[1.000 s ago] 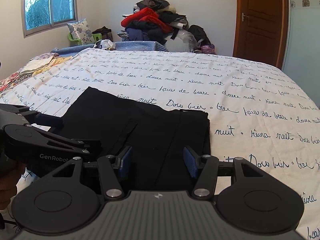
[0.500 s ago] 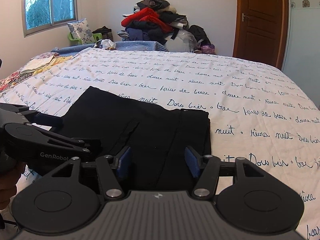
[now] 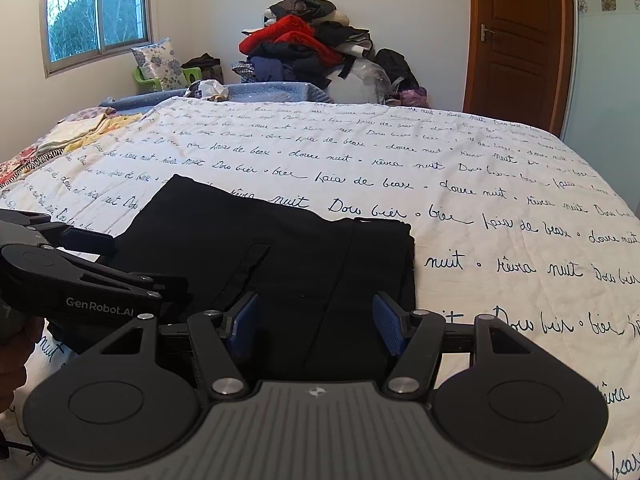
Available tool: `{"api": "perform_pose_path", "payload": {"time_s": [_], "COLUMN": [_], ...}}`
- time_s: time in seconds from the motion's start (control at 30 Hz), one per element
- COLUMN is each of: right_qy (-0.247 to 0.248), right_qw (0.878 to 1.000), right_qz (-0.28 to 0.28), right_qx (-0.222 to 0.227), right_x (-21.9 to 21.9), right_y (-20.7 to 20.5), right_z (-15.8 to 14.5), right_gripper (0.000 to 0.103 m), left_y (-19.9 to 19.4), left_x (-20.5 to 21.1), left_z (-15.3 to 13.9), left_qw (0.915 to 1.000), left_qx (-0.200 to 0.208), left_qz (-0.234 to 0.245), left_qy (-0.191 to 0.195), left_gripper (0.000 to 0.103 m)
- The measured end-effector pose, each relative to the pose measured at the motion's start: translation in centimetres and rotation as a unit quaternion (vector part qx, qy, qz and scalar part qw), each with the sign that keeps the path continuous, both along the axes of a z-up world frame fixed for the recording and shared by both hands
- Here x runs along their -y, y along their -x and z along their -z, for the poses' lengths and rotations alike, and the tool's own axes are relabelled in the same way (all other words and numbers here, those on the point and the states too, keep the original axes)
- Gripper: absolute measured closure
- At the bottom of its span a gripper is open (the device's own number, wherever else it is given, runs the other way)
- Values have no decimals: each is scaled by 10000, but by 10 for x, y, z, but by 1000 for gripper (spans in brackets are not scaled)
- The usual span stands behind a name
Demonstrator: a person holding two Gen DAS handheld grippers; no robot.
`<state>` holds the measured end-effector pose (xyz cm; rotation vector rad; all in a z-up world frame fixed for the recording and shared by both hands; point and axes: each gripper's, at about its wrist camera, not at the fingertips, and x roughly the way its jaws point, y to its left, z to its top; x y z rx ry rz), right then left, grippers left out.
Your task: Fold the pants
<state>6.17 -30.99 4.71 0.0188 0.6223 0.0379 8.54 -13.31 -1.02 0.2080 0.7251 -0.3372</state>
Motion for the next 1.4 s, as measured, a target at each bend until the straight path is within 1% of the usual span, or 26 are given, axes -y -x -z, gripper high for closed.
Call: {"api": "perform_pose_path", "payload": {"time_s": [0.13, 0.27, 0.57, 0.83, 0.97, 1.0, 1.07, 1.13, 1.2, 1.3, 1.37, 1.4], "right_qy": [-68, -88, -145, 63, -61, -141, -368, -618, -929, -1572, -2009, -2207], "right_qw": [10000, 9999, 9999, 9999, 10000, 9999, 9993, 9979, 9954, 9868, 9784, 9737], "right_qz": [13, 52, 22, -112, -4, 27, 95, 169, 222, 185, 148, 106], "right_qx": [-12, -18, 20, -9, -43, -35, -25, -43, -104, -349, -473, -556], "right_x": [4, 8, 3, -6, 3, 7, 18, 32, 48, 75, 91, 98], "right_y": [-1, -1, 2, 9, 9, 8, 5, 2, -4, -15, -21, -24], "right_z": [0, 0, -1, -3, 0, 0, 1, 3, 6, 17, 26, 30], "right_gripper": [40, 35, 35, 32, 32, 29, 22, 22, 22, 22, 22, 22], "left_y": [-2, -3, -2, -1, 0, -1, -7, -19, -32, -55, -71, -79], "left_x": [-2, -2, 0, -1, -5, -8, -19, -34, -54, -85, -104, -112], "left_z": [1, 2, 1, 1, 0, -1, -3, -4, -3, 2, 8, 12], "left_qw": [10000, 10000, 10000, 10000, 10000, 10000, 9997, 9976, 9926, 9807, 9696, 9625], "left_qx": [-5, -12, -13, -32, -40, -45, -100, -350, -666, -1134, -1477, -1667], "left_qz": [-24, -38, -18, -18, 12, 47, 147, 313, 407, 445, 474, 507], "left_qy": [4, -6, -18, -8, -5, 29, 188, 514, 935, 1528, 1893, 2080], "left_gripper": [13, 13, 13, 13, 13, 13, 12, 12, 11, 10, 10, 10]}}
